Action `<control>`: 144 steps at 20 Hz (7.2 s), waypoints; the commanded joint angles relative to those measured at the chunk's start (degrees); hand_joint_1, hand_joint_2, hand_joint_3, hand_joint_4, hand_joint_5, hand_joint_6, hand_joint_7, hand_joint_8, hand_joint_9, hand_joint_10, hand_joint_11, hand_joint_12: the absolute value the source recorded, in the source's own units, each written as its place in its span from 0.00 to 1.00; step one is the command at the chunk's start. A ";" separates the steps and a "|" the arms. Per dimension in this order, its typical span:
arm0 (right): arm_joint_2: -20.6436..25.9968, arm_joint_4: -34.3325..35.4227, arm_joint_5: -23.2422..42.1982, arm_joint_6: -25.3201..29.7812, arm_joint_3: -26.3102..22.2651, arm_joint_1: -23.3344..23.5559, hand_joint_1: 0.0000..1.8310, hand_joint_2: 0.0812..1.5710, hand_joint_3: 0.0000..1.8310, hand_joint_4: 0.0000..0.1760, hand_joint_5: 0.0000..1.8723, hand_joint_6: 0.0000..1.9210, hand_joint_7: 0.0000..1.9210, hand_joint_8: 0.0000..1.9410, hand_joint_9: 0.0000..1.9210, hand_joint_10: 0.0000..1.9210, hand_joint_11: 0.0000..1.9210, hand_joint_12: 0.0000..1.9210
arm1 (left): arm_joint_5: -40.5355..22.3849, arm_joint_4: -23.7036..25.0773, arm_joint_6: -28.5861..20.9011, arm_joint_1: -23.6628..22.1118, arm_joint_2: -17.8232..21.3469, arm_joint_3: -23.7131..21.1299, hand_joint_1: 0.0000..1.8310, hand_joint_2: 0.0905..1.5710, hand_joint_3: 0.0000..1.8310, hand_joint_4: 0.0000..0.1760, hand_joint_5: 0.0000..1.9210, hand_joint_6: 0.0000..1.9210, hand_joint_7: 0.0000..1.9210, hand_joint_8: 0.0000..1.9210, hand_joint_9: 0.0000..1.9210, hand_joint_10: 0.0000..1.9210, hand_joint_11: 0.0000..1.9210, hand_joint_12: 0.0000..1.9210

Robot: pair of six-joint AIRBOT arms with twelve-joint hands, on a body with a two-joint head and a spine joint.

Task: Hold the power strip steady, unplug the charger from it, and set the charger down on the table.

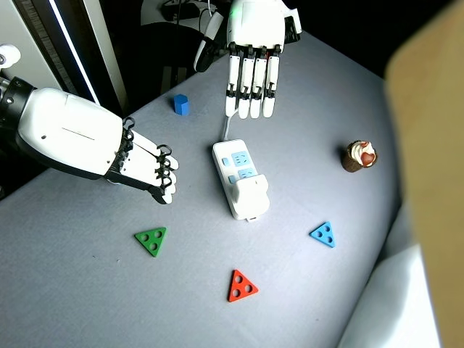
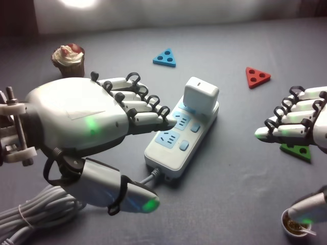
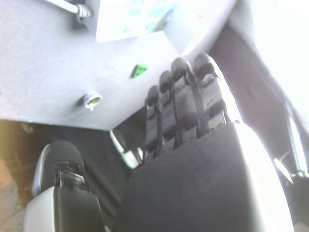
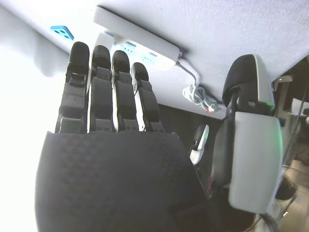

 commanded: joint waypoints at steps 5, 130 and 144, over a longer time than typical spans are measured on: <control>0.62 0.01 4.80 -0.15 -0.08 0.39 0.04 0.57 0.00 0.00 0.10 0.00 0.11 0.00 0.12 0.00 0.07 0.13 | -2.98 -0.68 -0.82 -1.24 -3.61 1.96 0.03 0.64 0.00 0.00 0.09 0.00 0.12 0.00 0.10 0.00 0.02 0.13; -37.40 42.95 42.65 -7.93 24.60 3.11 0.70 0.66 0.00 0.00 0.65 0.16 0.57 0.53 0.50 0.49 0.32 0.69 | -2.36 -4.83 -6.25 7.31 -23.33 16.94 0.00 0.64 0.00 0.00 0.05 0.00 0.06 0.00 0.05 0.00 0.03 0.05; -37.12 41.11 42.64 -7.93 23.61 2.80 0.49 0.55 0.00 0.00 0.27 0.00 0.29 0.00 0.28 0.00 0.13 0.29 | -1.96 -4.83 -6.43 6.70 -23.34 16.86 0.00 0.65 0.00 0.00 0.08 0.00 0.09 0.00 0.08 0.00 0.04 0.06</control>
